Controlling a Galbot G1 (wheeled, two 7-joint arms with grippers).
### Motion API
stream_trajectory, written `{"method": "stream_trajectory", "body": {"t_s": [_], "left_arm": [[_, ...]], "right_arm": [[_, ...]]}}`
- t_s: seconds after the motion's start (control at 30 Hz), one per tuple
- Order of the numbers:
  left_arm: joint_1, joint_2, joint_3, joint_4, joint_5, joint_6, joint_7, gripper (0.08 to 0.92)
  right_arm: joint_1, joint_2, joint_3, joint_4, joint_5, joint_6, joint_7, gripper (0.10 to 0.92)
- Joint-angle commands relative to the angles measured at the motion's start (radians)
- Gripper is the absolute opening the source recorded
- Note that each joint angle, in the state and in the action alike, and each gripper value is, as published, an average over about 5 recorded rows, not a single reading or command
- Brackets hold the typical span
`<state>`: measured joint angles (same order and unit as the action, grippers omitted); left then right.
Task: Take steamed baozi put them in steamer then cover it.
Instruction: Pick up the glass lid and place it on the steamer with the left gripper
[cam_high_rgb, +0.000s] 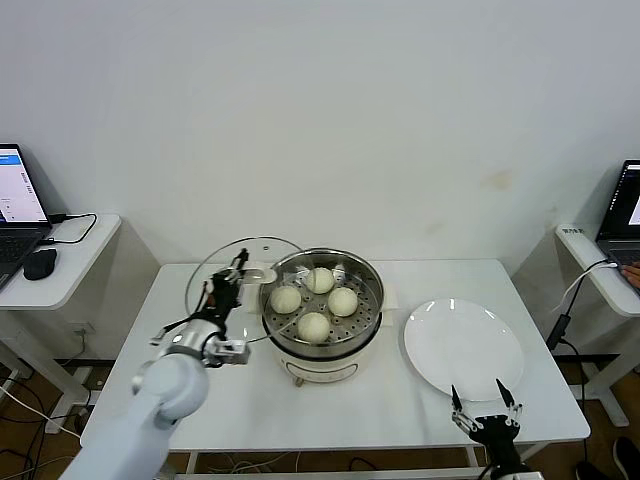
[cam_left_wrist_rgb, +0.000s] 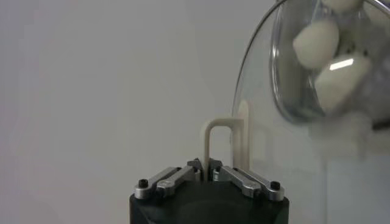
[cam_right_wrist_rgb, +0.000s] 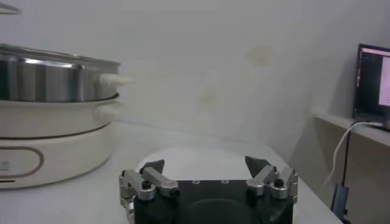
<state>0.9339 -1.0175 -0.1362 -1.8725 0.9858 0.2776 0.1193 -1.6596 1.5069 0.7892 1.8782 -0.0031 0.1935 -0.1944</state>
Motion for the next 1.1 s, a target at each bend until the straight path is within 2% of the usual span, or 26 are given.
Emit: {"method": "stream_trajectory", "body": {"t_s": [0.03, 0.2, 0.5, 1.1], "left_arm": [[-0.201, -0.161, 0.198, 0.131, 0.13, 0.058, 0.074, 0.138], [-0.219, -0.231, 0.217, 0.195, 0.197, 0.052, 0.095, 0.138], [-0.235, -0.295, 0.233, 0.279, 0.236, 0.043, 0.101, 0.138], [-0.191, -0.295, 0.214, 0.237, 0.251, 0.037, 0.105, 0.138]], "right_arm": [[0.032, 0.021, -0.007, -0.016, -0.059, 0.001, 0.002, 0.823], [0.036, 0.022, -0.008, -0.015, -0.062, -0.001, 0.0, 0.823], [0.034, 0.016, -0.007, -0.011, -0.061, -0.003, -0.005, 0.823], [0.033, 0.019, -0.011, -0.03, -0.067, 0.006, -0.006, 0.823]]}}
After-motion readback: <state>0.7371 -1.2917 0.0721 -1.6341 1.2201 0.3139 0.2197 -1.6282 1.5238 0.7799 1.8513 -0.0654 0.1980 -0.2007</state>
